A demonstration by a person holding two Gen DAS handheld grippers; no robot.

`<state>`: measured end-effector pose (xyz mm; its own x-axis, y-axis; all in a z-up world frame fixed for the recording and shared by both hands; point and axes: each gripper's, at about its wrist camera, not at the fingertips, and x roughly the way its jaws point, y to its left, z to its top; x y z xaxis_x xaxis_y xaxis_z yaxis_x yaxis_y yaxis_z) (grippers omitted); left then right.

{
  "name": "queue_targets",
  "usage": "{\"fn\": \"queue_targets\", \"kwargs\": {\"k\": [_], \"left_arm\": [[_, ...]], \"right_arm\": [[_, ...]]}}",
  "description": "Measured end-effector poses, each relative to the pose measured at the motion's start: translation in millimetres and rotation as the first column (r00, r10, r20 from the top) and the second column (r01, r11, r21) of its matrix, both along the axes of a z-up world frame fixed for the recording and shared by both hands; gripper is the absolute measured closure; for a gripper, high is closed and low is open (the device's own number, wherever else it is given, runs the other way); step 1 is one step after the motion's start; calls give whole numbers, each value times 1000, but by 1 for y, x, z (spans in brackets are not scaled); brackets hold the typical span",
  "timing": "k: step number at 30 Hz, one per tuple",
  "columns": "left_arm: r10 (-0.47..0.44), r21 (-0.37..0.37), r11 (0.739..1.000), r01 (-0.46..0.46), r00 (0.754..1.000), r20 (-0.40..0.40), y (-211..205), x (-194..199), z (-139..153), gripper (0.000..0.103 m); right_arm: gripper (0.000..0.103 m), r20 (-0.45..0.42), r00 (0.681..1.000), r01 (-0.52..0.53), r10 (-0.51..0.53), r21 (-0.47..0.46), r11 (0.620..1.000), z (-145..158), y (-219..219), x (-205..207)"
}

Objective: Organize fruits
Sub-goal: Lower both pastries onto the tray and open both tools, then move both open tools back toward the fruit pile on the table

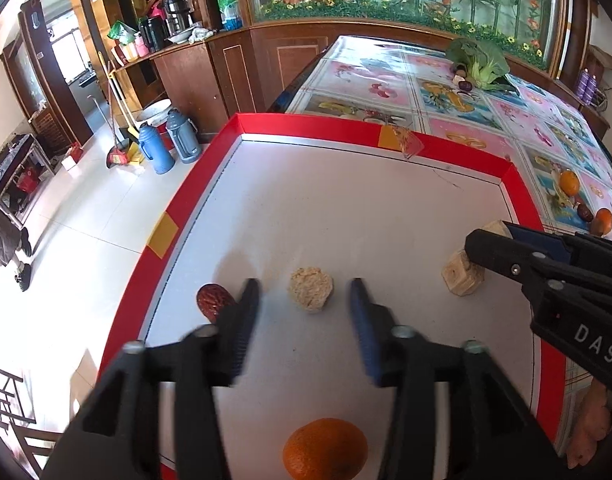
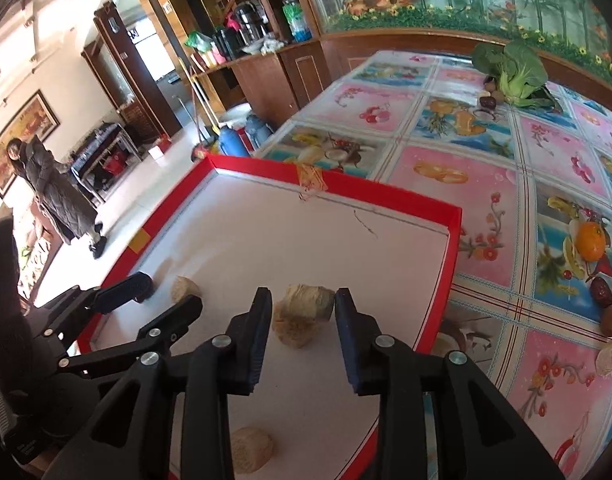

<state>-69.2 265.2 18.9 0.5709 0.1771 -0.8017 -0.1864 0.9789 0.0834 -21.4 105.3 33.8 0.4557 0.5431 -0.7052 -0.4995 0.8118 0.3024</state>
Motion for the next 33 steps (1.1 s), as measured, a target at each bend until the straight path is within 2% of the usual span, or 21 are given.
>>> {"fn": "queue_targets", "kwargs": {"k": [7,10,17,21,27,33], "left_arm": [[16,17,1000,-17,998,57,-4,-14,16,38],[8,26,1000,-10,996,88,-10,-22,28,29],[-75,48,996,69,986,147,-48,-41,53,28],[-140,60,989,131,977,164,-75,-52,60,22],[-224,79,974,214,962,155,-110,-64,64,22],[-277,91,960,266,950,144,-135,-69,63,22]], "right_arm": [[60,113,993,30,-37,64,998,26,-33,-20],[59,137,988,66,-76,76,995,32,-52,-25],[58,151,971,170,-186,114,979,38,-111,-34],[57,155,956,230,-248,122,965,40,-147,-40],[52,143,922,337,-360,162,927,37,-208,-50],[52,112,891,415,-440,191,890,31,-247,-55]]}}
